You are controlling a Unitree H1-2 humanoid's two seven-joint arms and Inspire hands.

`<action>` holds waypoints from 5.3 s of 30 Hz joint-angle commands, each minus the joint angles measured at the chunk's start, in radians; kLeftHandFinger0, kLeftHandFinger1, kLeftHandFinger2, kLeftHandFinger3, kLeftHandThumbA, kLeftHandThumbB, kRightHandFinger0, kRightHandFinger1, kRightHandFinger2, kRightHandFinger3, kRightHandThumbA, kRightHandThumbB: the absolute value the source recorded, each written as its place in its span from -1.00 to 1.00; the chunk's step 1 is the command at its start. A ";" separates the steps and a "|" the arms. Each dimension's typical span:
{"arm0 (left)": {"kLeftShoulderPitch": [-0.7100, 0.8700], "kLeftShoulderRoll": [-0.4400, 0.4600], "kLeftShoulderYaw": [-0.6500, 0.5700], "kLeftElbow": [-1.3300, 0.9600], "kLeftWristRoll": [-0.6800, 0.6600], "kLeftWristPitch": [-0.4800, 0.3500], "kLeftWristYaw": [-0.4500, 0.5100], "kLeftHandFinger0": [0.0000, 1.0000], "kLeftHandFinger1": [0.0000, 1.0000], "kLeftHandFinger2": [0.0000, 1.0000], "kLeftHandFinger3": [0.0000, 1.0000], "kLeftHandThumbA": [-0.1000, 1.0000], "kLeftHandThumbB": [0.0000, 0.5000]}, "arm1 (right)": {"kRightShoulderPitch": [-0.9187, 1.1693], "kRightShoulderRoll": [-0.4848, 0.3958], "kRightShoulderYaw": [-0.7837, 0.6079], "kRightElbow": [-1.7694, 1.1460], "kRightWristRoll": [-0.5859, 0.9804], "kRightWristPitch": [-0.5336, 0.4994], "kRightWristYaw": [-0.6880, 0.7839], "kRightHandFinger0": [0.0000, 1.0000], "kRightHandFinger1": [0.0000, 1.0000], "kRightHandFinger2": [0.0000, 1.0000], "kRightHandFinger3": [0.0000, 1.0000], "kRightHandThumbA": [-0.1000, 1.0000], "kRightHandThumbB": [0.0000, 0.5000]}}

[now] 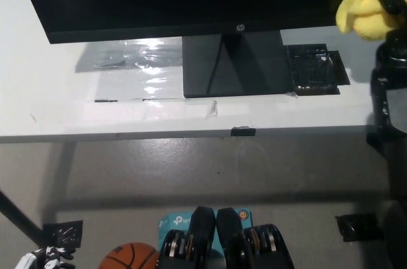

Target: The robot uses its right hand to pick up the cloth kept in the middle of the desk and use it to wipe the monitor in the middle of the desk by swiping its screen twice

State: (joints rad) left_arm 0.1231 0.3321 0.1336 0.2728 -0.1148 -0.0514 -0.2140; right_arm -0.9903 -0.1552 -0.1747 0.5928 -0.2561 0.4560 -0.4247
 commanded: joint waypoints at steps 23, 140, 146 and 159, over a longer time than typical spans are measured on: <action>-0.010 0.006 0.000 0.015 -0.009 -0.032 -0.008 -0.05 0.08 0.38 0.55 -0.03 0.02 | -0.253 0.325 0.116 0.017 -0.001 -0.078 -0.084 -1.00 -1.00 -0.92 -0.67 -1.00 -0.42; -0.018 0.008 0.060 -0.029 -0.011 -0.020 0.010 -0.03 0.06 0.41 0.67 -0.01 -0.05 | 0.465 -0.010 -0.149 -1.076 -0.502 0.014 1.020 1.00 1.00 1.00 1.00 0.50 1.00; -0.020 0.010 0.053 -0.032 -0.003 -0.023 0.007 -0.03 0.06 0.42 0.68 0.05 0.00 | 0.702 0.087 -0.117 -1.115 -0.285 -0.054 0.871 1.00 1.00 1.00 1.00 0.13 0.35; -0.039 0.017 0.051 -0.030 -0.005 -0.015 0.003 -0.08 0.04 0.44 0.65 -0.02 -0.04 | 0.892 0.197 0.051 -0.677 -0.248 -0.518 0.571 1.00 1.00 1.00 1.00 -0.03 -0.04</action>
State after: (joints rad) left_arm 0.0954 0.3300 0.1790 0.2768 -0.1183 -0.0522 -0.2185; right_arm -0.1208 0.0285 -0.2124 -0.1897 -0.5705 0.2849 0.3477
